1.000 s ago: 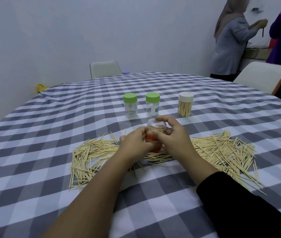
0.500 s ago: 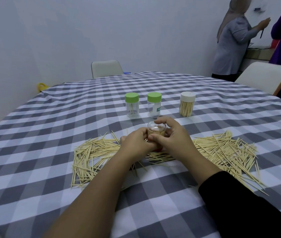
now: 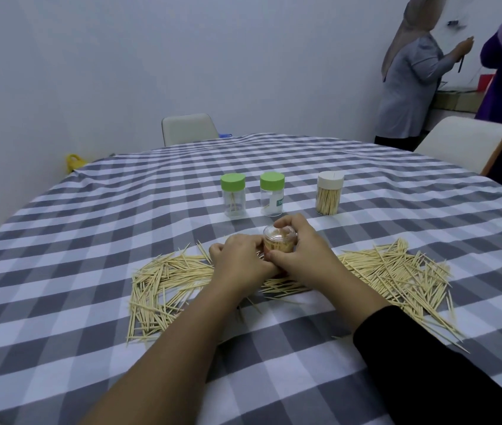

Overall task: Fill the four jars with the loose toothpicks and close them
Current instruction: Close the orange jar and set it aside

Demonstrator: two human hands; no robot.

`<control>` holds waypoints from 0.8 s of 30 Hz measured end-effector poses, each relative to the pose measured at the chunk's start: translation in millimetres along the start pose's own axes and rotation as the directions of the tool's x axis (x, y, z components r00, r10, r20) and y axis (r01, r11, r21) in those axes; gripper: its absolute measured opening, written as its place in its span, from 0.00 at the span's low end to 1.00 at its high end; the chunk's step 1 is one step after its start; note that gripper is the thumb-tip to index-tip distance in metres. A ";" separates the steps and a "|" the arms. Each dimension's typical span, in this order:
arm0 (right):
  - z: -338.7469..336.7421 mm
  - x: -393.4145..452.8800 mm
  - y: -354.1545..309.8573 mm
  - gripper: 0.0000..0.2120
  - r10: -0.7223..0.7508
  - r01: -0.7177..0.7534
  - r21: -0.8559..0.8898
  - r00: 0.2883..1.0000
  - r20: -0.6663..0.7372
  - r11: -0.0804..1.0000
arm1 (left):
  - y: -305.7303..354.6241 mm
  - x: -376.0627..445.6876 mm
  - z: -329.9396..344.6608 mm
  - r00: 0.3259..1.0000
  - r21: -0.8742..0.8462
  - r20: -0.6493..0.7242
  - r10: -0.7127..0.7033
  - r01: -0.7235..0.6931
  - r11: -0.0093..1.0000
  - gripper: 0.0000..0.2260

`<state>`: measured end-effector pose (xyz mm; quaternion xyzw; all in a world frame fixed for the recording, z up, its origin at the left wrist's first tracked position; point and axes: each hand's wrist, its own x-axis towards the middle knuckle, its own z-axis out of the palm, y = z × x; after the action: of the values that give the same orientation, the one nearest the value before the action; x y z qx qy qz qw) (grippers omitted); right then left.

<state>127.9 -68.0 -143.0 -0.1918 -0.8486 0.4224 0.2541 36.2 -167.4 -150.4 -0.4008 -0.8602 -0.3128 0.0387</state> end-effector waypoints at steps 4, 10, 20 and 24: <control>-19.6 16.4 -7.4 0.25 0.060 -0.060 -0.002 0.998 -0.028 0.998 | 21.3 15.5 -3.5 0.998 0.017 -0.021 0.058 -0.058 0.998 0.13; -53.3 63.7 -11.9 0.31 0.074 -0.095 -0.181 0.991 -0.115 0.979 | 44.8 63.9 -14.1 0.986 0.270 -0.014 0.168 -0.158 0.950 0.32; -57.9 103.9 2.5 0.22 -0.080 0.031 -0.724 0.996 -0.033 0.689 | 35.3 122.2 -10.1 0.993 0.465 0.050 0.103 -0.114 0.878 0.27; -57.7 110.7 4.2 0.25 -0.064 0.044 -0.879 0.998 0.016 0.474 | 30.5 123.2 -6.4 0.992 0.476 0.014 0.122 -0.114 0.872 0.24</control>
<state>74.4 30.0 -86.9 -0.2720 -0.9483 -0.0816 0.1415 -26.4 -74.3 -90.7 -0.4282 -0.8843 -0.0926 0.1617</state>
